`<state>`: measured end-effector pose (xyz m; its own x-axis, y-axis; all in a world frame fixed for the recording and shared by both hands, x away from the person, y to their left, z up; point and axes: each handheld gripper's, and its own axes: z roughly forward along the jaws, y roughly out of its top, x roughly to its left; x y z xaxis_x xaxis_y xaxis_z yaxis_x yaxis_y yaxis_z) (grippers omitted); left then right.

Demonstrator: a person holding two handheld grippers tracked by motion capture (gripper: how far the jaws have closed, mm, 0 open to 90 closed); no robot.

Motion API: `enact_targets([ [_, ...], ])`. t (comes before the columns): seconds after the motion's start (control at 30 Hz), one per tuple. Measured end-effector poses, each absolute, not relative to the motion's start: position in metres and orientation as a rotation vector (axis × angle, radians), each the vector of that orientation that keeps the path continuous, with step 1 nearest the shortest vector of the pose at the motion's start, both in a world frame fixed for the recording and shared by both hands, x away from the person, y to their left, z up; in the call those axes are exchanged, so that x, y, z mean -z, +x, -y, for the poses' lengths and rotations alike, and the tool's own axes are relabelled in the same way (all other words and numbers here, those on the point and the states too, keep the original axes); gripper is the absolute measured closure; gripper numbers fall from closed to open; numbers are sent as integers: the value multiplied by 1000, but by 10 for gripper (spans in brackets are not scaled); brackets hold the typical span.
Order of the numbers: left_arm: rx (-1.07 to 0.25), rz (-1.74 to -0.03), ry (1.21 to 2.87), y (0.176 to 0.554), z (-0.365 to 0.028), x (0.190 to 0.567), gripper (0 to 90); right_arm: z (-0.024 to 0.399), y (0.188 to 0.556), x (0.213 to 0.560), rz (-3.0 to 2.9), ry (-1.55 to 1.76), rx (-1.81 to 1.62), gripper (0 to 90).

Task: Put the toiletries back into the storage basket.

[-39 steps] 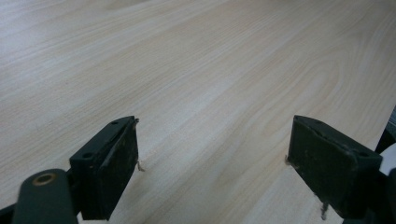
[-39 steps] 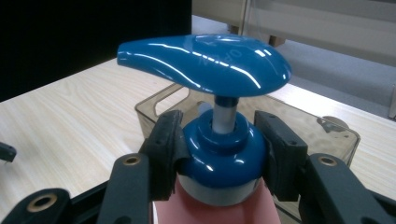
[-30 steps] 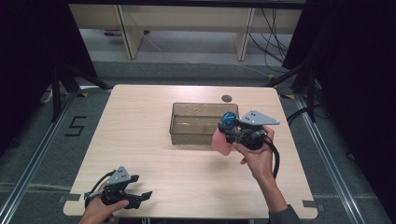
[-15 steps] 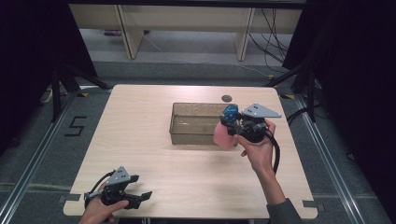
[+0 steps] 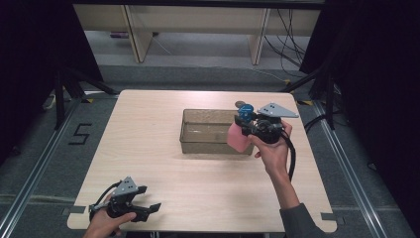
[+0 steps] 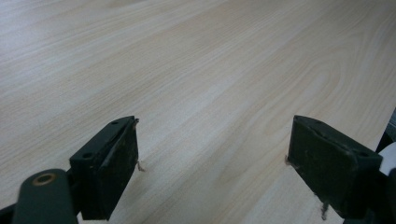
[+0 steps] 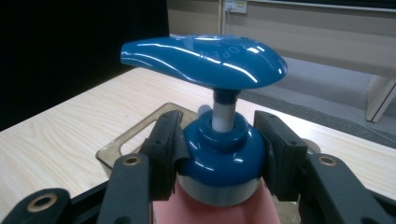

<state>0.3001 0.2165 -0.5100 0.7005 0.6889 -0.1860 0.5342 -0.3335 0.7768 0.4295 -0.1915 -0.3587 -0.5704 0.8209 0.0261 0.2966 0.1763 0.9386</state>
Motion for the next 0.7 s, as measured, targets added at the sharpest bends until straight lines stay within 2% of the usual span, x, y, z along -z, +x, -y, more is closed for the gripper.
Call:
enact_targets([
  [0.7, -219, -933, 2022, 299, -216, 510, 156, 193, 462, 365, -1916, 1147, -1382, 533],
])
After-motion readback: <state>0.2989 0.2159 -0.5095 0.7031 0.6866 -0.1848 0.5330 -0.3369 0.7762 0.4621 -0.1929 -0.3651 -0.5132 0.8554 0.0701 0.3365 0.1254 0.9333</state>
